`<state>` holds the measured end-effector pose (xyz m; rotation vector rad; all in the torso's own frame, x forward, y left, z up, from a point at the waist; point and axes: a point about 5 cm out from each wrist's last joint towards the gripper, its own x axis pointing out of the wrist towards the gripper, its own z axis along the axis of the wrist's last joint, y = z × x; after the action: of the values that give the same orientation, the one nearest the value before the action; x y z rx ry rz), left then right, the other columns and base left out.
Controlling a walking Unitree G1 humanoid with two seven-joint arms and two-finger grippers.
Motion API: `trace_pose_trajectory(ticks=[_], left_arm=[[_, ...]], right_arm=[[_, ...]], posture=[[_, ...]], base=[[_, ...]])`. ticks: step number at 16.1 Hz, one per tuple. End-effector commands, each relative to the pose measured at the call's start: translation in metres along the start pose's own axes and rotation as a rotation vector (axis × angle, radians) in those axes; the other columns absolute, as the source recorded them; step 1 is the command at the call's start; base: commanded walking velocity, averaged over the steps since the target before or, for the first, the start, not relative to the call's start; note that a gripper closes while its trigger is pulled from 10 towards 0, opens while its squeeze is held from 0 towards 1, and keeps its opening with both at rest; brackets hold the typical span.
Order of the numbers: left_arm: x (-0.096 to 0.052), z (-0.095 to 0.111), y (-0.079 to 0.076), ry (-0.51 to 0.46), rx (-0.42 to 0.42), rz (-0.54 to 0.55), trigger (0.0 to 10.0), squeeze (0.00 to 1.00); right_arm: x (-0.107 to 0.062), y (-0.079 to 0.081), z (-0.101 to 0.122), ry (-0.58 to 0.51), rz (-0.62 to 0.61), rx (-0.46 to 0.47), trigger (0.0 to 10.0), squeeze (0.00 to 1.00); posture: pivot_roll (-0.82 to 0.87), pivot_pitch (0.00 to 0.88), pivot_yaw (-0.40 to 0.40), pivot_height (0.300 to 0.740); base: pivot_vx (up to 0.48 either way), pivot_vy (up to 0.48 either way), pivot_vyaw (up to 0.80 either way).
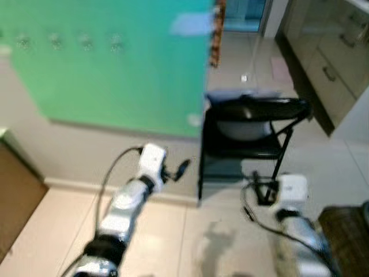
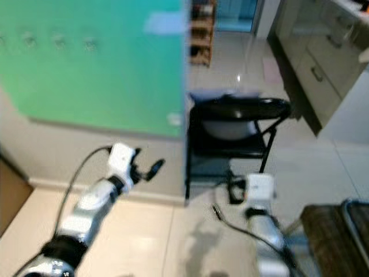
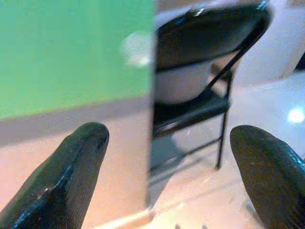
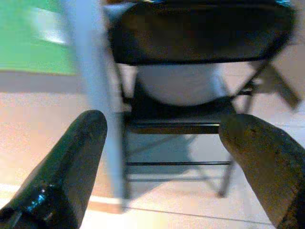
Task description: Hang keys on a hook
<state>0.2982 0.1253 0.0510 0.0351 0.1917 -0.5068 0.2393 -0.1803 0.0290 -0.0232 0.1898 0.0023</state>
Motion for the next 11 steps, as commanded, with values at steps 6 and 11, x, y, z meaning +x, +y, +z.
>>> trace_pose_trajectory(ticks=[6,11], left_arm=[[0.0032,0.0033,-0.0032,-0.028,-0.022,0.006,10.0,0.00],[0.0018,0.0026,-0.0051,-0.038,-0.025,0.007,10.0,0.00]], right_arm=[[-0.0015,-0.0092,0.0041,-0.020,-0.010,0.000,10.0,0.00],[-0.0029,-0.0097,0.0033,-0.017,0.000,-0.003,10.0,0.00]], posture=[[-0.15,0.000,0.035,0.740],[-0.15,0.000,0.025,0.740]], base=[[0.000,0.461,0.00],[0.000,0.463,0.00]])
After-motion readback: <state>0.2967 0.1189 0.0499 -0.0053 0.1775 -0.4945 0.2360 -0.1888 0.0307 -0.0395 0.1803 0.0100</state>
